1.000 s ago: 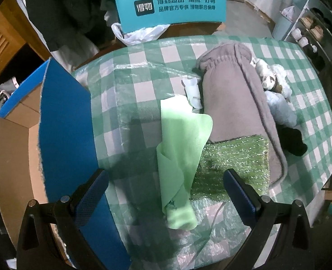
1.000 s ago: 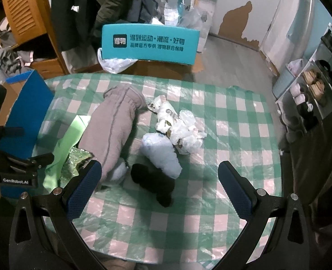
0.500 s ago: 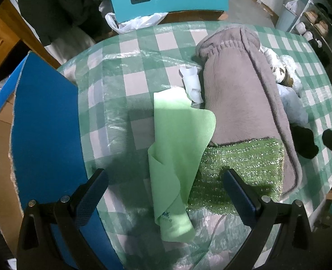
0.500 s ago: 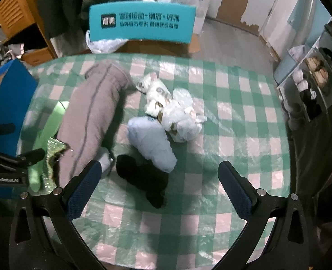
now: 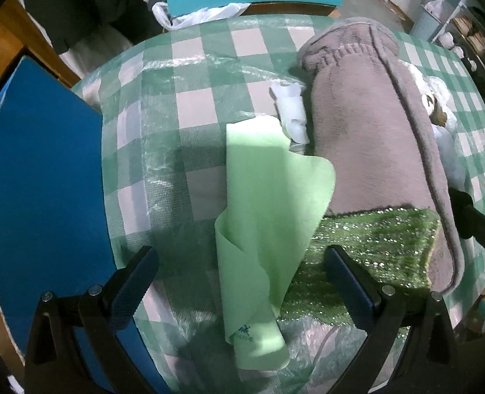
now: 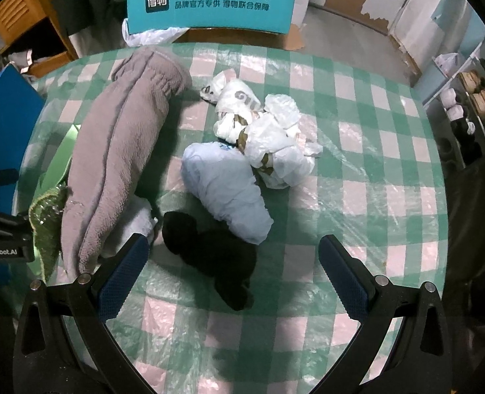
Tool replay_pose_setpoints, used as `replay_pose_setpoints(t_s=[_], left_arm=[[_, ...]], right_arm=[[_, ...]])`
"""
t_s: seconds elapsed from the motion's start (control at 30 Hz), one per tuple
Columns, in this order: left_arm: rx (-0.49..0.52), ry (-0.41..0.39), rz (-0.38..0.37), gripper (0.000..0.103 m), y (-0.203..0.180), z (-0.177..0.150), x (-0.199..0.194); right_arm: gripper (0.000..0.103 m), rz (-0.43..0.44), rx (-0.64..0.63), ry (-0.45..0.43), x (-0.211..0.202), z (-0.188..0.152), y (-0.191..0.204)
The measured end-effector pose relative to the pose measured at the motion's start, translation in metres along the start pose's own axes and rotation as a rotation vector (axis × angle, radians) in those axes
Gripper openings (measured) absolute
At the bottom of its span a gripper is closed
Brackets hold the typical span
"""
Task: Organize soft objects
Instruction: 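Move the left tool to the light green cloth while the right tool approaches the black sock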
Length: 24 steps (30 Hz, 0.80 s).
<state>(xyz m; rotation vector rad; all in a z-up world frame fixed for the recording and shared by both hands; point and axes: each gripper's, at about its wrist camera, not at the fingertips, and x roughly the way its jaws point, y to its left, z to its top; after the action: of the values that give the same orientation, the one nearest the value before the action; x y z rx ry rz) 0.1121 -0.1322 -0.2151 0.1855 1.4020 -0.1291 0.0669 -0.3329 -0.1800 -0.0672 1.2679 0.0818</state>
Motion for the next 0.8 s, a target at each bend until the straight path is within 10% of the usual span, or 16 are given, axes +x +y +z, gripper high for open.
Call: replay_pose_setpoints(t_s=[0.8], left_arm=[[-0.094,-0.014,-0.043,0.102,0.034,0.058,0.028]], right_arm=[[0.102,0.010,0.012,0.017,0.009,0.003,-0.002]])
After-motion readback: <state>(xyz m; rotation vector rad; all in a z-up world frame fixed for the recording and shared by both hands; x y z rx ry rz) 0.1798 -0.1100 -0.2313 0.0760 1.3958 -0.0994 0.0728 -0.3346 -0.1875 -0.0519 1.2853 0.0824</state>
